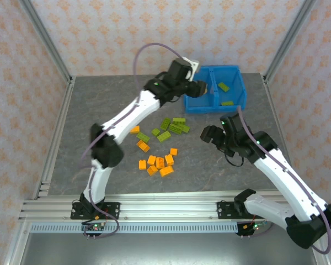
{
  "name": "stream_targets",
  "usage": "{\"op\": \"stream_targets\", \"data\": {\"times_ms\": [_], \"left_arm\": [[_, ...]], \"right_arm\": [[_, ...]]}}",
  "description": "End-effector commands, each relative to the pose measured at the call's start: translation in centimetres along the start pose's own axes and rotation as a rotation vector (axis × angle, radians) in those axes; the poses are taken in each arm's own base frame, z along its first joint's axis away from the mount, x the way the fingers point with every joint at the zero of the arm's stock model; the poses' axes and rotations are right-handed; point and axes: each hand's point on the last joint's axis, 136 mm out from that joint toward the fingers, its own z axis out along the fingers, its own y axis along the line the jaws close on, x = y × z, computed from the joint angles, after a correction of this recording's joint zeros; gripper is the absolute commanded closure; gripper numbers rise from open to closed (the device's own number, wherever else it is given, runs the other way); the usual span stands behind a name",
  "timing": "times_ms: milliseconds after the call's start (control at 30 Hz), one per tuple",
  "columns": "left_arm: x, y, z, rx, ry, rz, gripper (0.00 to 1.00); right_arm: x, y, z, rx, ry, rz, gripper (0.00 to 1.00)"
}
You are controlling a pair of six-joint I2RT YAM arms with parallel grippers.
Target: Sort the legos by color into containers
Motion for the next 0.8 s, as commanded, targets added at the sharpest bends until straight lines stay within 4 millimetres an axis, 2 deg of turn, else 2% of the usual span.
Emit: {"op": "stream_targets", "data": {"times_ms": [0,100,233,300,367,467,567,667,767], "left_arm": [[-1.1,0.4,-7.0,0.006,-0.080,0.084,0.30],[2.3,1.2,-11.3,0.006,-0.059,0.167,0.28],[7.3,1.2,-16.7,0.059,-0.020,0.284,0.22],[10.5,1.1,-19.1,0.101,0.027,0.349,0.13],[14.0,0.2,-21.0,0.199,0.105,0.461,0.01],[19.2,-0.6,-23.4,0.317,0.254,0.570,0.00],[22.6,0.1,-25.2,0.339,0.369,0.607,0.00],[25.6,-0.2,-27.3,0.427,0.428,0.664,0.00],[28.2,-0.7,-29.1,0.524,0.454,0.738,0.00]], "right_arm": [[1.7,0.7,2.4,-0.008,0.104,-0.089,0.14],[2.7,2.0,4.9,0.002,0.156,-0.111,0.14],[4.6,4.0,8.5,0.023,0.222,-0.163,0.15],[5.9,4.9,10.3,0.033,0.267,-0.199,0.15],[7.1,5.6,11.9,0.047,0.306,-0.251,0.15],[8.8,6.4,14.0,0.068,0.347,-0.332,0.16],[10.3,6.9,15.7,0.092,0.386,-0.384,0.19],[11.0,7.4,17.1,0.099,0.395,-0.402,0.23],[11.6,6.9,18.3,0.122,0.409,-0.397,0.27]]}}
